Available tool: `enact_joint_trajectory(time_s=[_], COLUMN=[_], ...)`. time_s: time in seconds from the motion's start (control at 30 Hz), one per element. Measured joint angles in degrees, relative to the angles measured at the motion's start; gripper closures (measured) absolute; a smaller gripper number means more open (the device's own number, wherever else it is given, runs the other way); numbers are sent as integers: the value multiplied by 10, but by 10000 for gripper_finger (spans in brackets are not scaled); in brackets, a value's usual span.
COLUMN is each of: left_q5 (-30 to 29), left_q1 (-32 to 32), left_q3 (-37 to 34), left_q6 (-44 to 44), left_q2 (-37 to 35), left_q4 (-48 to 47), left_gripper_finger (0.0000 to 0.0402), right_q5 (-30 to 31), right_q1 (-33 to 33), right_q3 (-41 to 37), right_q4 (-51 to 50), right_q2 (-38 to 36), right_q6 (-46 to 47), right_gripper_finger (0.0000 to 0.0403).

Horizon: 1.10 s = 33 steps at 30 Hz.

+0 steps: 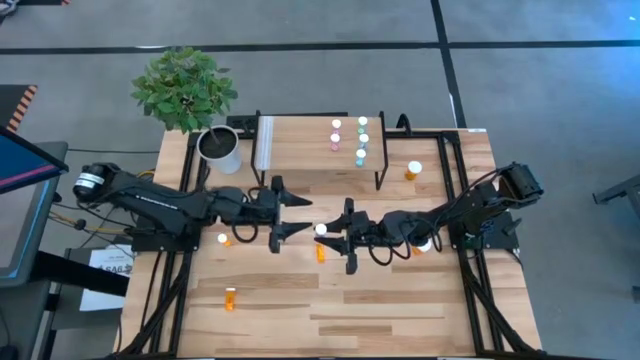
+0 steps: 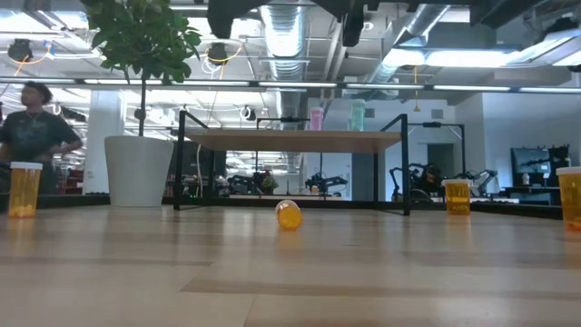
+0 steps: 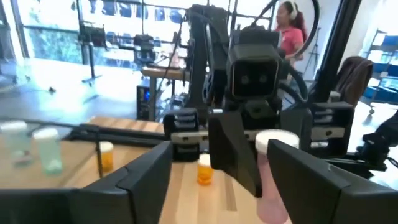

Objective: Pick and place medicine bottles onto shelf by color
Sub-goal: Put the pink pill bottle on the shelf aligned with the other pink pill bottles

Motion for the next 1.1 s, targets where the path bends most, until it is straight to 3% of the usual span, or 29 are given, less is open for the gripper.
enact_joint_trajectory(time_s=[0.2, 0.33, 0.93, 1.1], left_q5=[46, 59, 80, 115], left_q1=[4, 4, 9, 28], left_q3=[39, 70, 83, 83], left_q6=[-15, -13, -37, -59], left_q2=[41, 50, 49, 49], left_q4=[-2, -52, -103, -100], left_gripper_finger=[106, 90, 88, 88], right_q5=[-2, -3, -2, 0], right_q1=[1, 0, 0, 0], right_q3=[0, 1, 1, 1], right_q4=[-4, -5, -9, -9], right_q2=[0, -1, -1, -1], right_q6=[0, 0, 0, 0], right_gripper_finger=[269, 268, 266, 266])
